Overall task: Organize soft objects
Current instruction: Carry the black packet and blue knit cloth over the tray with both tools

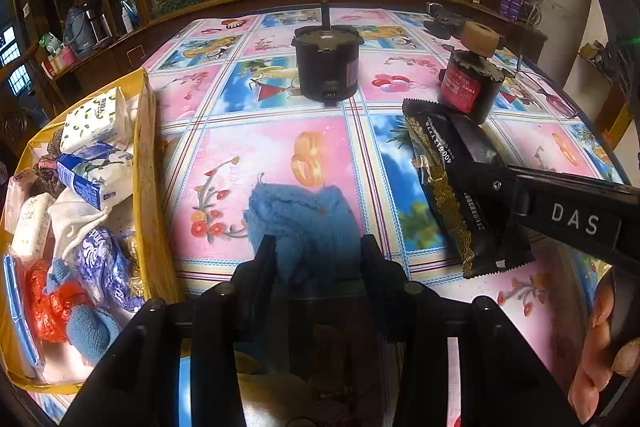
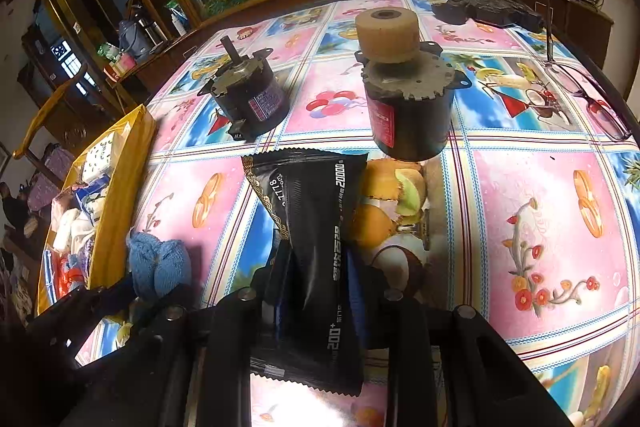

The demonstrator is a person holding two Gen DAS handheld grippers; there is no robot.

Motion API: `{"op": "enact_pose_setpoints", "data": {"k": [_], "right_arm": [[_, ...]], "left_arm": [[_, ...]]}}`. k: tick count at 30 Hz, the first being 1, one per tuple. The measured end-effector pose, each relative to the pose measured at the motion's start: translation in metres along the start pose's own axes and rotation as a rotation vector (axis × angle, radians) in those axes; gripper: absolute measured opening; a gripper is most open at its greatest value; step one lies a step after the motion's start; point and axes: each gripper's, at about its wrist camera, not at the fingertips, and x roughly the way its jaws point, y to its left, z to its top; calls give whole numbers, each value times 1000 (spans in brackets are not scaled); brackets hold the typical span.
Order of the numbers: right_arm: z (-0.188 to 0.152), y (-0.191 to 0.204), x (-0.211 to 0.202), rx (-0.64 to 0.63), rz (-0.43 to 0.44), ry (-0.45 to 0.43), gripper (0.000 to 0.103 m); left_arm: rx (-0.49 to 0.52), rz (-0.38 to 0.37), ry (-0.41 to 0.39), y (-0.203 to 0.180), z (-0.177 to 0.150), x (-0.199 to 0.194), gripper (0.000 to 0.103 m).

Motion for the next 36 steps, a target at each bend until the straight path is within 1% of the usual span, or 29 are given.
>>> {"op": "enact_pose_setpoints", "data": {"k": [6, 10, 12, 15, 19, 25, 36], "right_arm": [[0, 1, 0, -4, -2, -3, 28], [0, 2, -2, -3, 14, -14, 28], [0, 4, -5, -8, 42, -30, 28], [0, 9, -10, -28, 45, -58, 28], [0, 9, -11, -22, 53, -61, 27], [0, 8, -13, -16, 55, -73, 27], [0, 3, -16, 4, 58, -85, 27]], "left_arm": [[1, -5, -2, -1, 0, 1, 40], [-12, -17, -22, 1, -1, -4, 40], [-11, -28, -28, 0, -1, -7, 40], [-3, -35, -40, -2, -2, -12, 40], [-5, -46, -53, -2, -2, -20, 40], [-18, -59, -96, 2, 1, -40, 40], [-46, -78, -137, 11, 3, -60, 40]]}}
